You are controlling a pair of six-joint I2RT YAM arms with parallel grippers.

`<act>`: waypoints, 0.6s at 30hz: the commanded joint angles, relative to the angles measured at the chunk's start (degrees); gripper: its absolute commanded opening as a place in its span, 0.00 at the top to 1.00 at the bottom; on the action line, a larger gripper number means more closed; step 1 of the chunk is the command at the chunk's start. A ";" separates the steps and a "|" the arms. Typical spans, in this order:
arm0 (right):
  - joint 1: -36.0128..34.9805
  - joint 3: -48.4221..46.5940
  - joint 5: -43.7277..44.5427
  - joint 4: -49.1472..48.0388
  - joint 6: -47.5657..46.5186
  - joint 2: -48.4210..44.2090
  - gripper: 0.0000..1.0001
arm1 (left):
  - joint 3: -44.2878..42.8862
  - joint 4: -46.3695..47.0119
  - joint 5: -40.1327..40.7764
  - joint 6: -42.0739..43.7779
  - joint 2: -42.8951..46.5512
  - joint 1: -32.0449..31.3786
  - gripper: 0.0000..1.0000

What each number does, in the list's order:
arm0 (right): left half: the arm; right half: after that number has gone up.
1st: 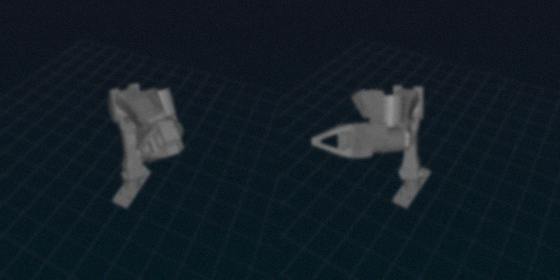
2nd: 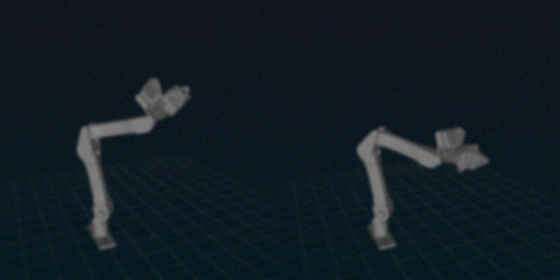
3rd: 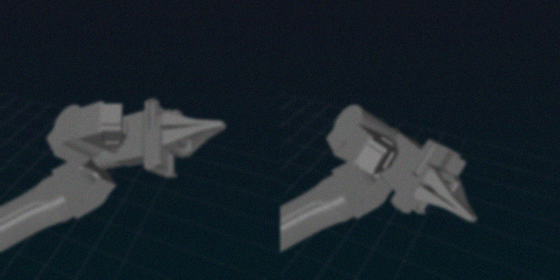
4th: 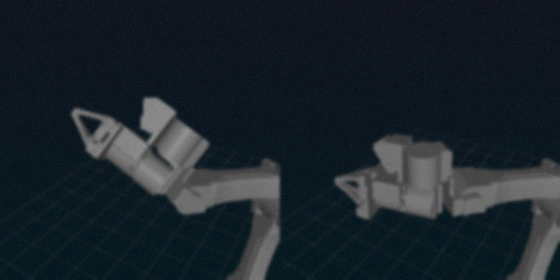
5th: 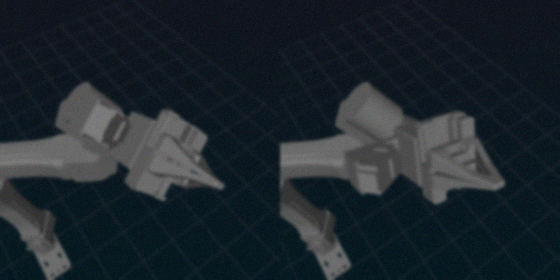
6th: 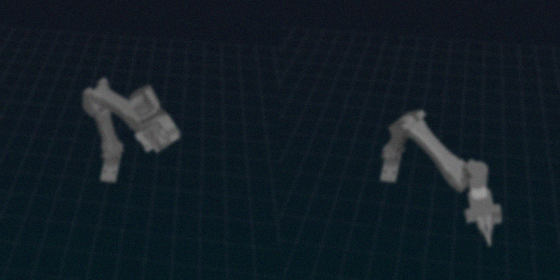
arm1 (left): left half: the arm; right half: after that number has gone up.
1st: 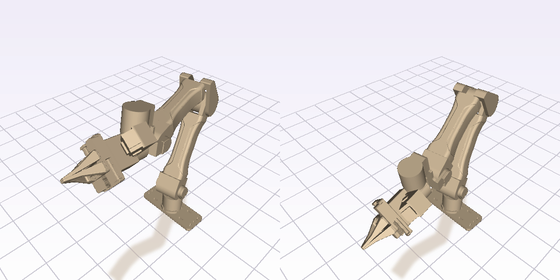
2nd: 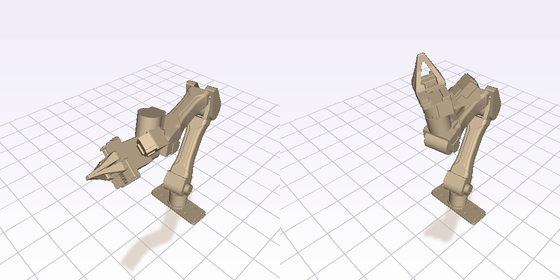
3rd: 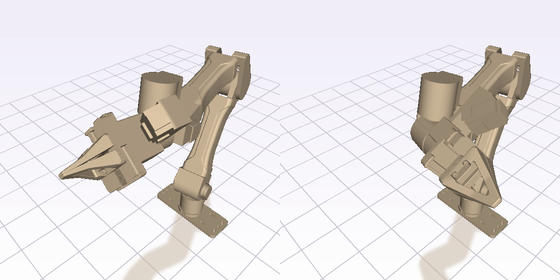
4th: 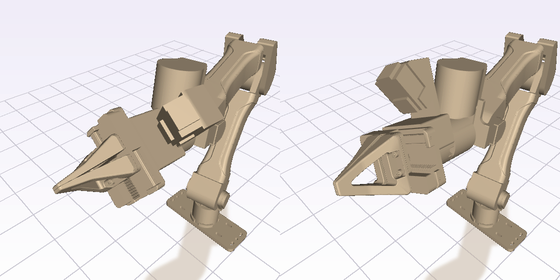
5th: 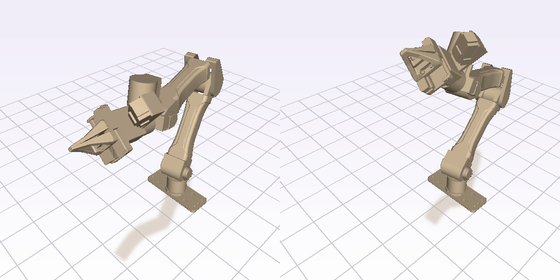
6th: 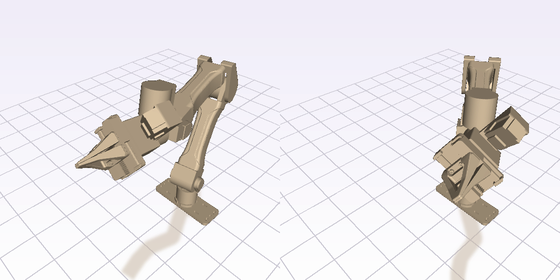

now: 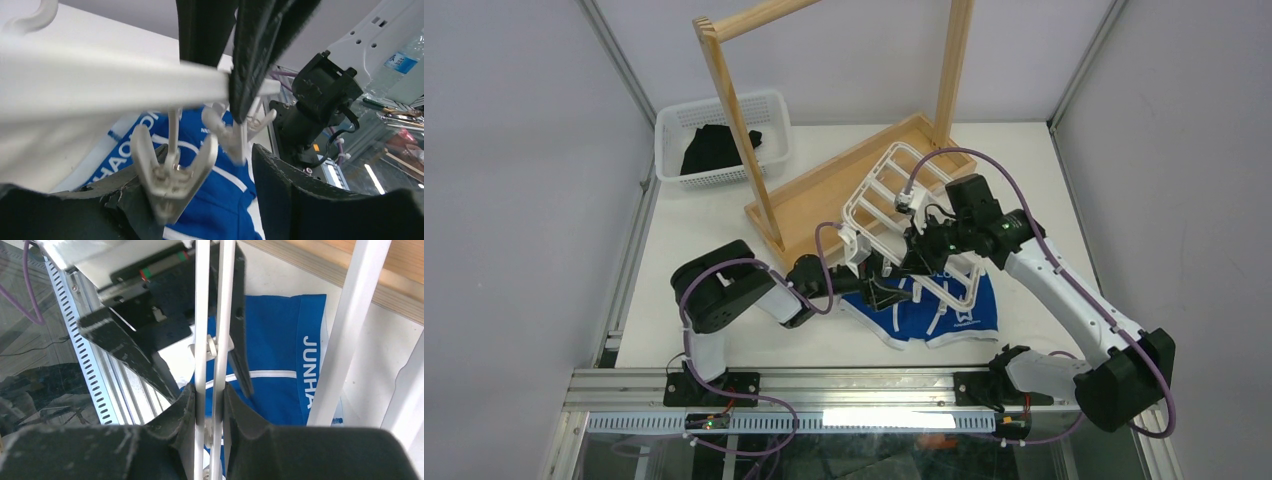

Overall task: Clip the underwear to the hanger
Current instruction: Open the clamp at the hanger.

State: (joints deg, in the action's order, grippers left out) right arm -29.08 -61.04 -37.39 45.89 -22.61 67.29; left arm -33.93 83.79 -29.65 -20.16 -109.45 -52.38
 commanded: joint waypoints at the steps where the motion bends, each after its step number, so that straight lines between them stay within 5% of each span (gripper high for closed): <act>1: -0.21 -1.54 2.20 -6.62 -0.25 -3.29 1.00 | 5.88 15.68 3.17 1.07 5.62 0.70 0.41; 8: -0.19 -0.75 4.51 -9.40 1.44 -5.15 1.00 | 12.96 15.62 4.14 1.03 9.05 0.55 0.40; 18: -0.23 -0.60 2.99 -8.63 1.04 -4.49 1.00 | 10.47 15.68 2.78 2.34 13.44 -1.16 0.39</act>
State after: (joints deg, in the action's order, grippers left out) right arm -29.08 -60.10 -33.36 43.59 -19.94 64.86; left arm -20.82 83.99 -27.09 -18.41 -98.32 -52.71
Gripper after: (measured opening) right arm 0.209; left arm 0.602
